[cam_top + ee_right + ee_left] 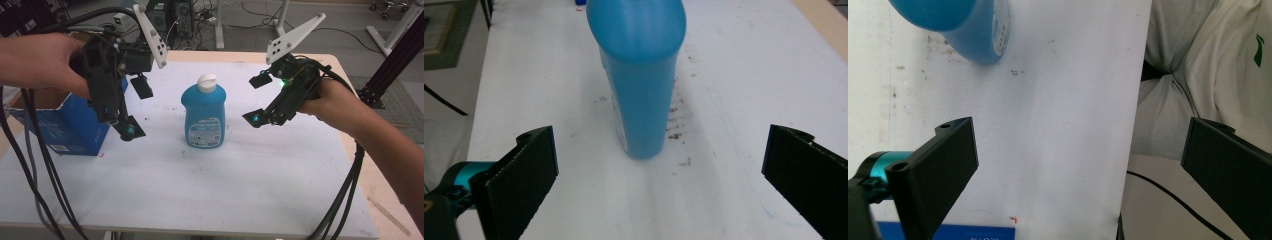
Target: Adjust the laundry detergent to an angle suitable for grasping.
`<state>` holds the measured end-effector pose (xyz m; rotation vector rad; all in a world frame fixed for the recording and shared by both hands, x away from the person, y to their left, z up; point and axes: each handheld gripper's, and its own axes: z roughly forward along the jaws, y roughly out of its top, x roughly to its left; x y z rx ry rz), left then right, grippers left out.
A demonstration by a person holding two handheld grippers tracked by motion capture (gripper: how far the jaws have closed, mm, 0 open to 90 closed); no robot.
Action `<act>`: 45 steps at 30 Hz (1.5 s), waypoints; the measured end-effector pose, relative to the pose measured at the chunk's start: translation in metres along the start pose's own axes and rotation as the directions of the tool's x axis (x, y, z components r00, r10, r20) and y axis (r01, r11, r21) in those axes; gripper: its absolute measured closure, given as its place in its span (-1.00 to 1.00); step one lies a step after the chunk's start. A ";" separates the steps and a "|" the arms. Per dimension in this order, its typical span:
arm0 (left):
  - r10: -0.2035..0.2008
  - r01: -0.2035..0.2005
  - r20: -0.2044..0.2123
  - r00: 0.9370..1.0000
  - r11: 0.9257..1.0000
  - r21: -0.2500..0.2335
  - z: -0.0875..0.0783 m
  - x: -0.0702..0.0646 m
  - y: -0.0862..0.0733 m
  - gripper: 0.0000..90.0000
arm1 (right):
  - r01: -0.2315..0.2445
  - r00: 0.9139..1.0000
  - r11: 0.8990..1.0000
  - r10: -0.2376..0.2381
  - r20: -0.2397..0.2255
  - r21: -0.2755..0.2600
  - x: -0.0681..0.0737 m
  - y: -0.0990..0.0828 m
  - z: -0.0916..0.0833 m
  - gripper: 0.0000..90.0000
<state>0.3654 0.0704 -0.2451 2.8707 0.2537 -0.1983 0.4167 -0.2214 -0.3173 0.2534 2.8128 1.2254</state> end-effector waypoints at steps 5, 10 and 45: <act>0.004 -0.004 -0.005 1.000 1.000 0.000 -0.001 0.001 0.004 -0.96 | -0.016 1.000 0.997 0.017 -0.008 0.071 0.010 -0.002 -0.019 -0.99; -0.002 0.002 -0.015 1.000 1.000 -0.005 -0.003 0.003 0.007 -0.96 | -0.103 0.994 0.969 0.094 0.051 0.225 0.022 -0.004 -0.034 -0.98; 0.008 -0.008 -0.077 0.997 1.000 -0.007 -0.020 0.013 0.012 -0.96 | -0.127 0.992 0.922 0.116 0.052 0.366 0.051 -0.014 -0.077 -0.98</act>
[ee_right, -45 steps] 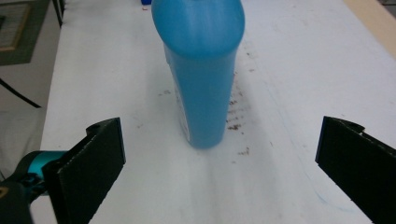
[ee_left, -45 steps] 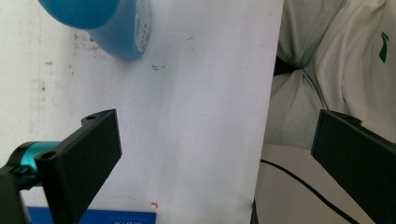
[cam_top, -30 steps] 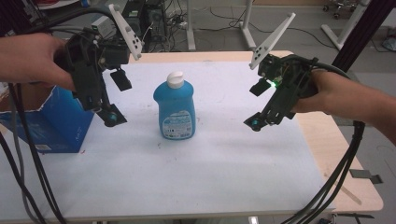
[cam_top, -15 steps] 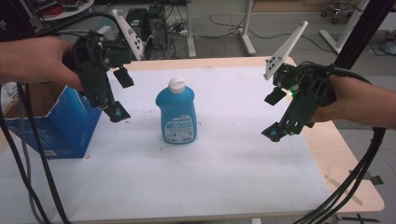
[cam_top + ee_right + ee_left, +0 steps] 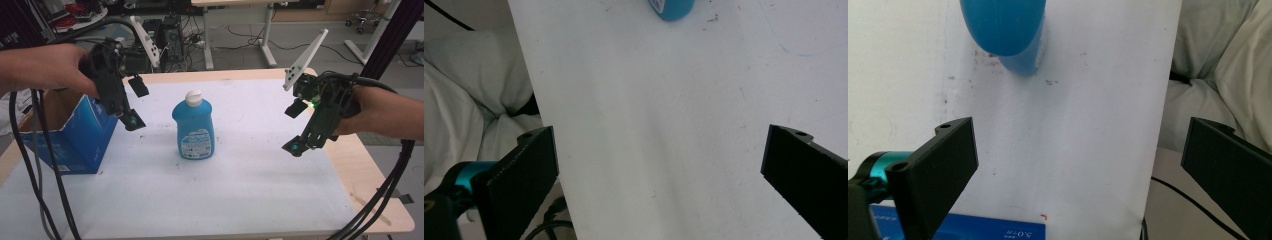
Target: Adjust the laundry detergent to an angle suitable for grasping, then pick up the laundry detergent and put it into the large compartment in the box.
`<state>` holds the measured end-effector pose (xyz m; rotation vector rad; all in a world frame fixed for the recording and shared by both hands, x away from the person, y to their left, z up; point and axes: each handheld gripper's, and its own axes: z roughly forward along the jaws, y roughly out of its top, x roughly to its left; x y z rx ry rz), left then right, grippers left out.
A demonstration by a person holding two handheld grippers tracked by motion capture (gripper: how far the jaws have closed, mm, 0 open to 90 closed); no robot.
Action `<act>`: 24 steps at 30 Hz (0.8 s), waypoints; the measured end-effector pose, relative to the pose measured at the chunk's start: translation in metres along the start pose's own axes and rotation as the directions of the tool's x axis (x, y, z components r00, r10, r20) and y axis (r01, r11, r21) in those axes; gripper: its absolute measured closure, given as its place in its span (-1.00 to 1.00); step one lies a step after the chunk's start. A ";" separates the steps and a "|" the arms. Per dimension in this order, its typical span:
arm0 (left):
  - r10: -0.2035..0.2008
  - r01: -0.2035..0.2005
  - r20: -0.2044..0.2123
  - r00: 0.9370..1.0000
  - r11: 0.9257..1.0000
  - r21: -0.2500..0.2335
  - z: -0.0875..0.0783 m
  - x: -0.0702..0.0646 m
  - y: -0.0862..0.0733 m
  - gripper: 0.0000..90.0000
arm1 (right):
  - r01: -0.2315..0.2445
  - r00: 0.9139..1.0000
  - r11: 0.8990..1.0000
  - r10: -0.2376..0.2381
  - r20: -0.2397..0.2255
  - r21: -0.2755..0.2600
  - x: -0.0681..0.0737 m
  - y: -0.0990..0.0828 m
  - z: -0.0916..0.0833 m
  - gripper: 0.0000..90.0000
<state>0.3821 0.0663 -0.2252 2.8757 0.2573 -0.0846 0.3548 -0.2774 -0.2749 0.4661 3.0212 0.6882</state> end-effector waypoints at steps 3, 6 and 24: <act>0.001 -0.001 0.000 1.000 1.000 -0.003 0.000 0.000 0.000 -0.96 | 0.005 1.000 1.000 -0.005 0.002 0.002 0.000 0.003 -0.002 -0.98; 0.002 -0.002 -0.002 1.000 1.000 0.002 0.001 0.000 0.000 -0.96 | 0.007 1.000 1.000 -0.007 0.000 0.003 0.001 0.006 -0.002 -0.98; 0.004 -0.004 0.000 1.000 1.000 -0.001 0.001 0.002 0.004 -0.96 | 0.007 1.000 1.000 -0.007 -0.025 0.007 -0.002 0.007 0.006 -0.98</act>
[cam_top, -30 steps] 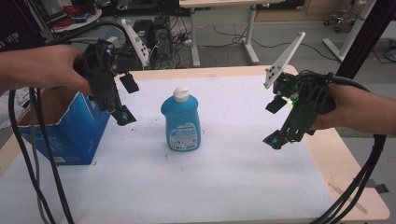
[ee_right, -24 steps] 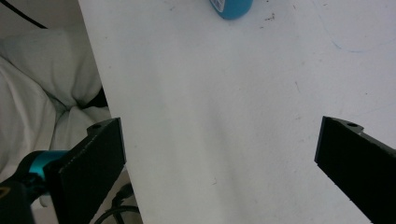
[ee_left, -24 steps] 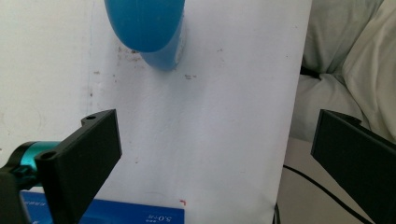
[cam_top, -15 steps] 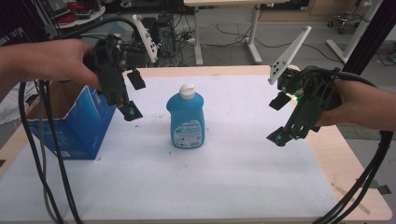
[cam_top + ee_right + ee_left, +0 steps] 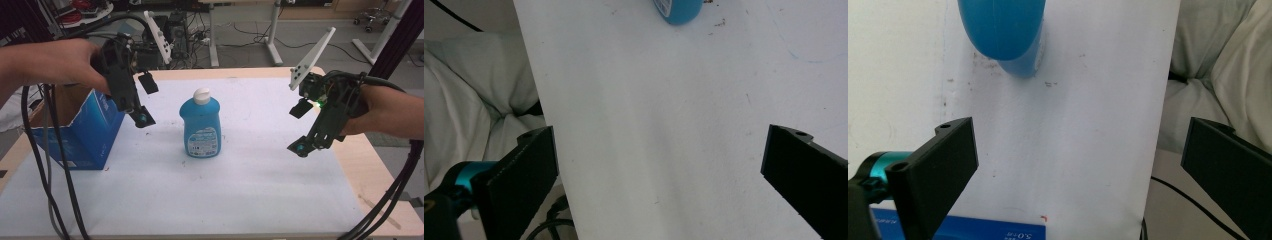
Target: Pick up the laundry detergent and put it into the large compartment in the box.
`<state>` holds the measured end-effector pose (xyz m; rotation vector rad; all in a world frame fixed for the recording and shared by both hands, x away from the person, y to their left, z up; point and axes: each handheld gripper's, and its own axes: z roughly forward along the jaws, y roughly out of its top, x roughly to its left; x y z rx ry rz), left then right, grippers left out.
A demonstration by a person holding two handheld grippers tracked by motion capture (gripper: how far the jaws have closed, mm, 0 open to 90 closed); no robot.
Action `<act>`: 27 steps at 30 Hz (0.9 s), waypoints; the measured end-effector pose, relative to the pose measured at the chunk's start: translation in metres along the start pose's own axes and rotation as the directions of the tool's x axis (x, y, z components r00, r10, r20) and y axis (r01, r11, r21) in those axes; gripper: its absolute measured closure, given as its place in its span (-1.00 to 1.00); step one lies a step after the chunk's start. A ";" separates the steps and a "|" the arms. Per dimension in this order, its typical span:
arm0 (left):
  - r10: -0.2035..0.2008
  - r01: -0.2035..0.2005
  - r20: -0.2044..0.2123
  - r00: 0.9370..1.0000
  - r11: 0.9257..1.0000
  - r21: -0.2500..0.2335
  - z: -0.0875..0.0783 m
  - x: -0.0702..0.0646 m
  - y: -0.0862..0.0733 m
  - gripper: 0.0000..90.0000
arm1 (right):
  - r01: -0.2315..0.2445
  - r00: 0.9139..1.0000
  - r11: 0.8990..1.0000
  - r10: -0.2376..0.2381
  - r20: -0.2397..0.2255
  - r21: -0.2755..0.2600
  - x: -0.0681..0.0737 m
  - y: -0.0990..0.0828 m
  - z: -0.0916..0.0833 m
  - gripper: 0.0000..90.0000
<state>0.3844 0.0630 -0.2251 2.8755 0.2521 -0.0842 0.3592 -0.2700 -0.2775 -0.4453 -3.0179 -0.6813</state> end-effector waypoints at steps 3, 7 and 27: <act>0.004 -0.004 -0.002 1.000 1.000 -0.002 -0.001 0.002 0.003 -0.96 | 0.003 1.000 1.000 -0.003 -0.003 -0.001 -0.003 0.001 0.002 -0.98; 0.013 -0.013 0.004 1.000 1.000 -0.013 -0.003 0.005 0.010 -0.96 | -0.001 1.000 1.000 0.001 -0.008 -0.008 -0.007 0.001 0.002 -0.98; 0.073 -0.073 0.002 0.997 0.997 -0.040 0.006 0.021 0.052 -0.96 | -0.017 1.000 1.000 0.017 -0.011 -0.019 -0.012 -0.007 0.005 -0.98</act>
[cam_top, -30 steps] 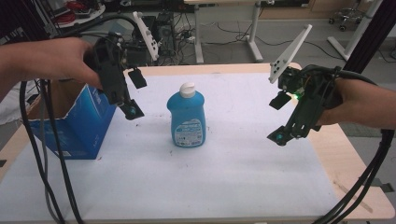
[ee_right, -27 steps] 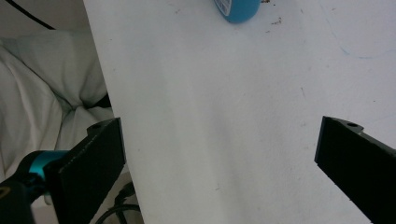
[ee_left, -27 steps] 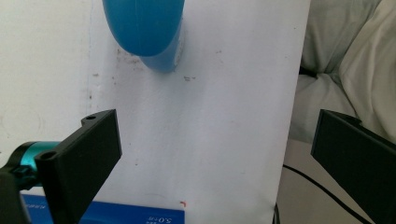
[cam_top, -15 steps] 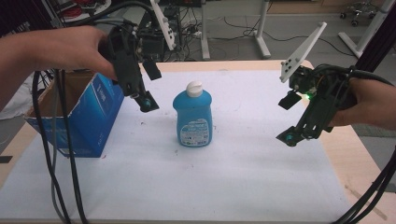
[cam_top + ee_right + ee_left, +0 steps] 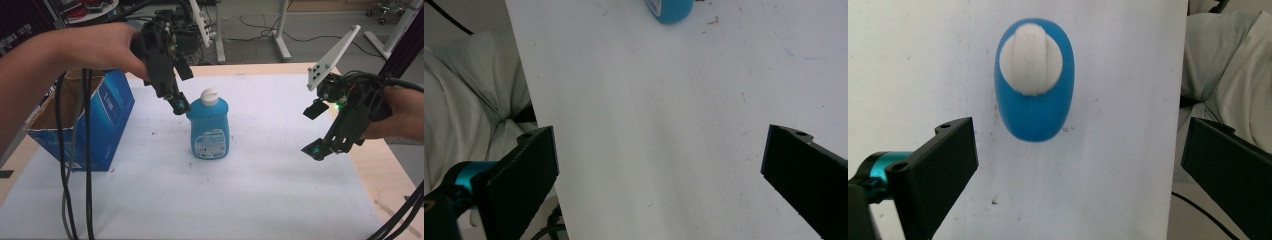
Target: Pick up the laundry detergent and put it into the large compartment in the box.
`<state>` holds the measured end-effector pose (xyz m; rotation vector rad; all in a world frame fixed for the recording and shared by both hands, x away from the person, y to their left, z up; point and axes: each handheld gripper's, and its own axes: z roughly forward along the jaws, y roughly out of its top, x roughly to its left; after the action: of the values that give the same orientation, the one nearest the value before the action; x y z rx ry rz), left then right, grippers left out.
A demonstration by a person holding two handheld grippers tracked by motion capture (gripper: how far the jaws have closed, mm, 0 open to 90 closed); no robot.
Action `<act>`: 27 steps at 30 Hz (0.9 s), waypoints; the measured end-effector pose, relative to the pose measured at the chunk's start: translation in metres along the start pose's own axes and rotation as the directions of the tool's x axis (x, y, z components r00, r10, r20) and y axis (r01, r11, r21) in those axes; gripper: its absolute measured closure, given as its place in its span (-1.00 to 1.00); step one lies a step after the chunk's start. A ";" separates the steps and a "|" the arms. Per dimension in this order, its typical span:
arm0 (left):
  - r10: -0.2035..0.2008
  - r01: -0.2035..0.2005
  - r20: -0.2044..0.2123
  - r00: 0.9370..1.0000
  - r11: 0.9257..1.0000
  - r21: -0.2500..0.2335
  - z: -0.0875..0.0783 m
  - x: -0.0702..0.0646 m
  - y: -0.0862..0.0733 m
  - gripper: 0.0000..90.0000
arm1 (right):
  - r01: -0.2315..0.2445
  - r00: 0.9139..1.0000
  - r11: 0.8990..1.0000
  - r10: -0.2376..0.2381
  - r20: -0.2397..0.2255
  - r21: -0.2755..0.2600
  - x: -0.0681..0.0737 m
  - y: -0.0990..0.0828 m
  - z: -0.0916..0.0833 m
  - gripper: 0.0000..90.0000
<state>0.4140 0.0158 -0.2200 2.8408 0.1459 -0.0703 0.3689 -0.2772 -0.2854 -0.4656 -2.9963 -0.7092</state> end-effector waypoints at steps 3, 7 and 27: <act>0.007 -0.007 0.005 1.000 1.000 0.006 0.007 0.006 0.005 -0.96 | -0.004 1.000 1.000 0.004 0.000 -0.003 -0.001 0.000 0.000 -0.98; 0.006 -0.006 0.015 1.000 1.000 0.005 0.014 0.012 0.009 -0.96 | -0.002 1.000 1.000 0.002 -0.001 -0.010 -0.002 -0.001 -0.001 -0.98; 0.031 -0.032 0.020 0.999 0.999 0.040 0.048 0.025 0.026 -0.96 | -0.006 1.000 1.000 0.005 -0.004 -0.012 -0.008 -0.001 0.002 -0.98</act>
<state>0.4401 -0.0203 -0.2601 2.8805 0.0962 -0.0952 0.3759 -0.2796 -0.2879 -0.4720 -2.9873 -0.7275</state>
